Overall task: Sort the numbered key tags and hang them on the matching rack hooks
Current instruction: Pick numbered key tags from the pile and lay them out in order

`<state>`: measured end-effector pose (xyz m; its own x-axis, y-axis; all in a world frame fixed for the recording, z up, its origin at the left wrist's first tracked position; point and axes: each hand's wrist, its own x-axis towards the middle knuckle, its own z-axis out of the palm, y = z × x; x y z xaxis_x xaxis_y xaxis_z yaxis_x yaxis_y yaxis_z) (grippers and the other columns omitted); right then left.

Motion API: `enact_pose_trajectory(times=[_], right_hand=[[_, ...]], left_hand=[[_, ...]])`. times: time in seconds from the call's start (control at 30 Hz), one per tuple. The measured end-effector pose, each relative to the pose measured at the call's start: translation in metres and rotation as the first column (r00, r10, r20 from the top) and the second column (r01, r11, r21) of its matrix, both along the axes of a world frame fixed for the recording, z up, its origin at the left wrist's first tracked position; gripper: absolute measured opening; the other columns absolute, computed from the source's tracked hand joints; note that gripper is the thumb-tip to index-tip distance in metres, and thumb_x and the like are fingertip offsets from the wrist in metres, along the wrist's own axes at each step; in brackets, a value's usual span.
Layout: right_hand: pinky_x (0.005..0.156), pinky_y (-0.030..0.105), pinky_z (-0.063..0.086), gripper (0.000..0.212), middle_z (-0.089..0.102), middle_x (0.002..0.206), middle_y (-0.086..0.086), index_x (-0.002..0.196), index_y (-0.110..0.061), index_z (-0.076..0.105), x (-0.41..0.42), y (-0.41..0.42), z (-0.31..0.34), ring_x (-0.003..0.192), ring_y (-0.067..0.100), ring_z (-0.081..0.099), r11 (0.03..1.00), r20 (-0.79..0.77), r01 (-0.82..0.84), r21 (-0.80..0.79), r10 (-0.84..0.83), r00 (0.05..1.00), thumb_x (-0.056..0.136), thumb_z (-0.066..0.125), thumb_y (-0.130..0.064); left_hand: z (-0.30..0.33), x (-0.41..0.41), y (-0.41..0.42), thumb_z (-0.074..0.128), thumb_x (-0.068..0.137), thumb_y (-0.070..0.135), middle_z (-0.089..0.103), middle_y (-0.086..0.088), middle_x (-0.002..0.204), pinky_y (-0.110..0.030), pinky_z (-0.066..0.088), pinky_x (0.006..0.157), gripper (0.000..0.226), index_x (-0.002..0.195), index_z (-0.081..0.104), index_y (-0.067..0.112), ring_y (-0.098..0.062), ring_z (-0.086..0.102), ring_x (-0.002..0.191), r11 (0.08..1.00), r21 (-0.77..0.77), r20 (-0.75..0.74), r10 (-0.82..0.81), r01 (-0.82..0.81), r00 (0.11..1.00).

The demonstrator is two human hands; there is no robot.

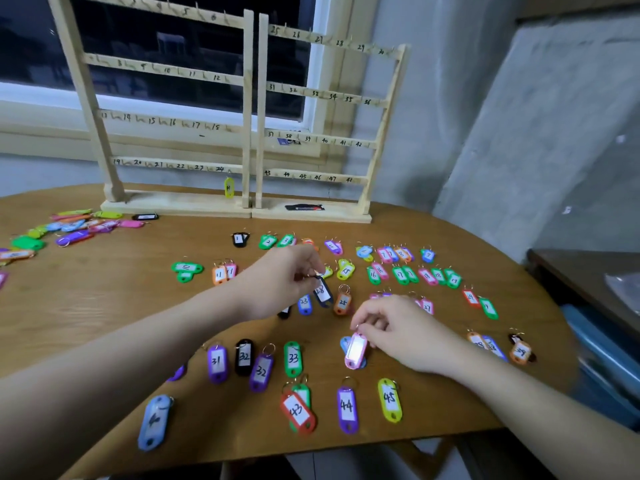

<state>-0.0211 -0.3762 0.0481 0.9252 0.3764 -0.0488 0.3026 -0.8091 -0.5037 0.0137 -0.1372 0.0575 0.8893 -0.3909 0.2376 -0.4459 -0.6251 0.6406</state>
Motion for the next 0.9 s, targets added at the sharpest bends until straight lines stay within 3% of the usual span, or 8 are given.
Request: enact_pose_trajectory(times=[0.2, 0.33, 0.5, 0.63, 0.73, 0.83, 0.9], right_hand=[[0.063, 0.011, 0.043, 0.013, 0.062, 0.077, -0.013, 0.098, -0.031, 0.071, -0.001, -0.007, -0.006, 0.070, -0.004, 0.058, 0.999, 0.047, 0.009, 0.052, -0.012, 0.999, 0.097, 0.063, -0.020], [0.076, 0.019, 0.048, 0.014, 0.066, 0.082, -0.012, 0.106, -0.037, 0.070, -0.004, -0.021, 0.000, 0.078, -0.007, 0.053, 0.999, 0.116, 0.033, 0.019, -0.035, 0.993, 0.099, 0.060, -0.029], [0.062, 0.013, 0.039, 0.013, 0.068, 0.076, -0.012, 0.095, -0.033, 0.074, -0.011, -0.058, 0.008, 0.070, -0.007, 0.055, 0.993, 0.117, 0.098, 0.065, -0.105, 0.987, 0.098, 0.062, -0.028], [0.068, 0.041, 0.059, 0.016, 0.073, 0.077, -0.007, 0.086, -0.034, 0.074, -0.017, -0.095, 0.008, 0.069, 0.011, 0.068, 0.969, 0.077, 0.192, 0.155, -0.206, 0.976, 0.096, 0.064, -0.027], [0.071, 0.035, 0.060, 0.017, 0.073, 0.077, -0.009, 0.085, -0.032, 0.075, -0.025, -0.120, 0.008, 0.072, 0.006, 0.069, 0.950, 0.089, 0.259, 0.175, -0.277, 0.957, 0.096, 0.067, -0.021], [0.069, 0.033, 0.060, 0.020, 0.072, 0.076, -0.007, 0.081, -0.033, 0.073, -0.029, -0.142, 0.007, 0.070, 0.009, 0.068, 0.931, 0.061, 0.319, 0.179, -0.334, 0.940, 0.095, 0.068, -0.020], [0.068, 0.033, 0.059, 0.020, 0.071, 0.074, -0.004, 0.079, -0.031, 0.073, -0.032, -0.154, 0.007, 0.069, 0.011, 0.068, 0.919, 0.052, 0.350, 0.181, -0.364, 0.930, 0.095, 0.068, -0.019]], left_hand=[[0.001, 0.010, -0.024, 0.066, 0.096, 0.016, 0.069, 0.000, 0.094, -0.033, 0.050, 0.080, 0.017, 0.112, 0.062, 0.018, -0.020, 0.063, 0.091, 0.998, 0.057, -0.024, -0.025, 0.026, 0.999], [0.001, 0.021, -0.046, 0.067, 0.094, 0.015, 0.070, 0.000, 0.092, -0.034, 0.051, 0.081, 0.013, 0.102, 0.062, 0.023, -0.016, 0.065, 0.089, 0.996, 0.072, -0.001, -0.044, 0.044, 0.999], [0.000, 0.033, -0.084, 0.066, 0.094, 0.013, 0.071, 0.000, 0.094, -0.030, 0.049, 0.079, 0.010, 0.102, 0.066, 0.019, -0.015, 0.065, 0.089, 0.990, 0.090, -0.005, -0.104, 0.104, 0.995], [-0.002, 0.042, -0.124, 0.067, 0.092, 0.013, 0.069, 0.000, 0.094, -0.024, 0.048, 0.078, 0.012, 0.103, 0.069, 0.017, -0.013, 0.064, 0.088, 0.978, 0.104, 0.004, -0.181, 0.179, 0.984], [-0.006, 0.050, -0.157, 0.067, 0.091, 0.011, 0.068, 0.001, 0.090, -0.016, 0.045, 0.072, 0.012, 0.101, 0.069, 0.018, -0.012, 0.061, 0.084, 0.968, 0.089, -0.003, -0.235, 0.234, 0.972], [-0.008, 0.056, -0.188, 0.065, 0.092, 0.010, 0.059, 0.015, 0.080, -0.007, 0.040, 0.065, 0.013, 0.102, 0.069, 0.016, -0.007, 0.057, 0.078, 0.954, 0.097, 0.000, -0.284, 0.283, 0.959], [-0.010, 0.063, -0.207, 0.064, 0.093, 0.010, 0.058, 0.015, 0.081, -0.009, 0.040, 0.067, 0.014, 0.104, 0.070, 0.015, -0.006, 0.056, 0.079, 0.945, 0.122, 0.000, -0.304, 0.302, 0.953]])
